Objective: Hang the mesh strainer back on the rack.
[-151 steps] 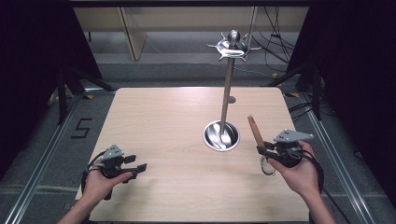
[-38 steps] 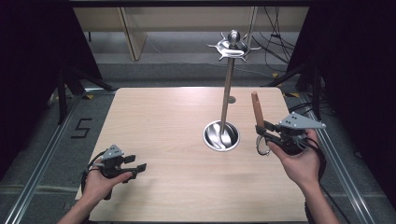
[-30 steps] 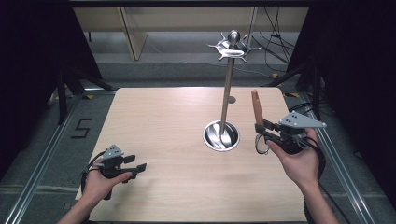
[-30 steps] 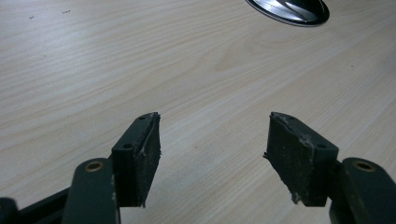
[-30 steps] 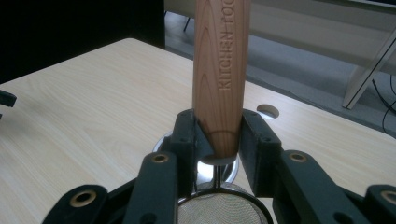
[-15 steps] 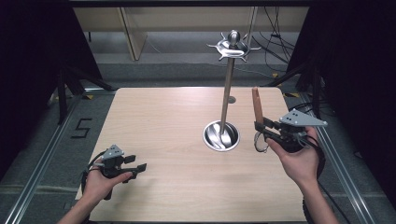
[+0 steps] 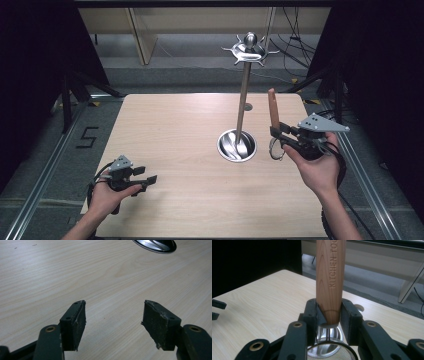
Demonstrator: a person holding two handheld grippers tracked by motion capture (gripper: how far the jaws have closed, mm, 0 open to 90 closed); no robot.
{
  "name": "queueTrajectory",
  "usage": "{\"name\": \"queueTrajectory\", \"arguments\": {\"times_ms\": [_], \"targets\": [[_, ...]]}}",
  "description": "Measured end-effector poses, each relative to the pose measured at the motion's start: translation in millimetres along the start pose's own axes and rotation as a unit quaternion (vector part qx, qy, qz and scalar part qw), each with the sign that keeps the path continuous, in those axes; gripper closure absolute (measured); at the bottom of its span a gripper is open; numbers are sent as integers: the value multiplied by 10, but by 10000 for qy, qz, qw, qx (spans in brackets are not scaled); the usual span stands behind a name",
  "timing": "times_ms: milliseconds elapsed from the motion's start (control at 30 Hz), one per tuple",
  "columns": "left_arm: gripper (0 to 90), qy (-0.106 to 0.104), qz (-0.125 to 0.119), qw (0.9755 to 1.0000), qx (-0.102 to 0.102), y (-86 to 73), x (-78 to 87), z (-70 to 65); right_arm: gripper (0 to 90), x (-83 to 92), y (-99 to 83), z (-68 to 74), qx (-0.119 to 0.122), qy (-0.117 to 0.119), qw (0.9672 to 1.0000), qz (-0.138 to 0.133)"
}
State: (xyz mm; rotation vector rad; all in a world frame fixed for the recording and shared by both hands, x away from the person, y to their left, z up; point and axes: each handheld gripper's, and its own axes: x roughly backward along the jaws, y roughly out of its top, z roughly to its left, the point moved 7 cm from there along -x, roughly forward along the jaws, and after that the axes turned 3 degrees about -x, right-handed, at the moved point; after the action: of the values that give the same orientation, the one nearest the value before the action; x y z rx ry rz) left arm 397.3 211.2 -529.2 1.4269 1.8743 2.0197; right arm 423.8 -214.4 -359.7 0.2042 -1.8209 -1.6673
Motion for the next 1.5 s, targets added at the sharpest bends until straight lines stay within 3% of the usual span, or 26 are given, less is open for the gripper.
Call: {"name": "queueTrajectory", "arguments": {"times_ms": [67, 133, 200, 300, 367, 433, 600, 667, 700, 767, 933, 1000, 1100, 1500], "targets": [[342, -5, -10, 10000, 12, 2, -3, -2, 695, 7, 14, -1, 33, 48, 10000, 27], [342, -6, 2, 10000, -12, 3, -1, 0, 695, 21, 21, 15, -97, 14, 9999, 51], [343, 29, 36, 10000, -66, -1, 7, 11, 695, 24, 42, 1, 13, 41, 10000, 11], [343, 25, -34, 10000, 18, 6, -1, 0, 695, 26, 57, 1, 36, 27, 10000, -3], [343, 21, -37, 10000, 16, 8, -1, -2, 695, 29, 60, 26, -95, 43, 9999, 2], [342, 19, -35, 10000, 17, 7, -1, -2, 696, 19, 82, -1, 87, 35, 9999, -87], [342, 5, -53, 10000, 18, 8, 2, -3, 695, 14, 88, 33, -67, 45, 9999, -99], [343, 5, -48, 10000, 23, 7, -1, -4, 695, 8, 94, 36, -45, 15, 9999, -123], [343, 8, -50, 10000, 21, 9, 0, -3, 695, 3, 110, 11, 120, -8, 9998, -173], [342, 38, -61, 10000, 16, 11, 1, -3, 695, 9, 103, 48, -58, 78, 9999, -66], [342, 20, -50, 10000, 10, 10, 8, 4, 695, 0, 145, 31, 148, 30, 9998, -154], [342, 11, -34, 10000, 19, 11, 10, -8, 695, -9, 166, 72, -60, 31, 9998, -202], [342, 0, 0, 10000, -12, 9, 17, -3, 695, -11, 184, 77, 10, 92, 9997, -206], [342, 20, -39, 10000, 11, 13, 18, -3, 695, 3, 267, 103, -113, 31, 9995, -294]]}}
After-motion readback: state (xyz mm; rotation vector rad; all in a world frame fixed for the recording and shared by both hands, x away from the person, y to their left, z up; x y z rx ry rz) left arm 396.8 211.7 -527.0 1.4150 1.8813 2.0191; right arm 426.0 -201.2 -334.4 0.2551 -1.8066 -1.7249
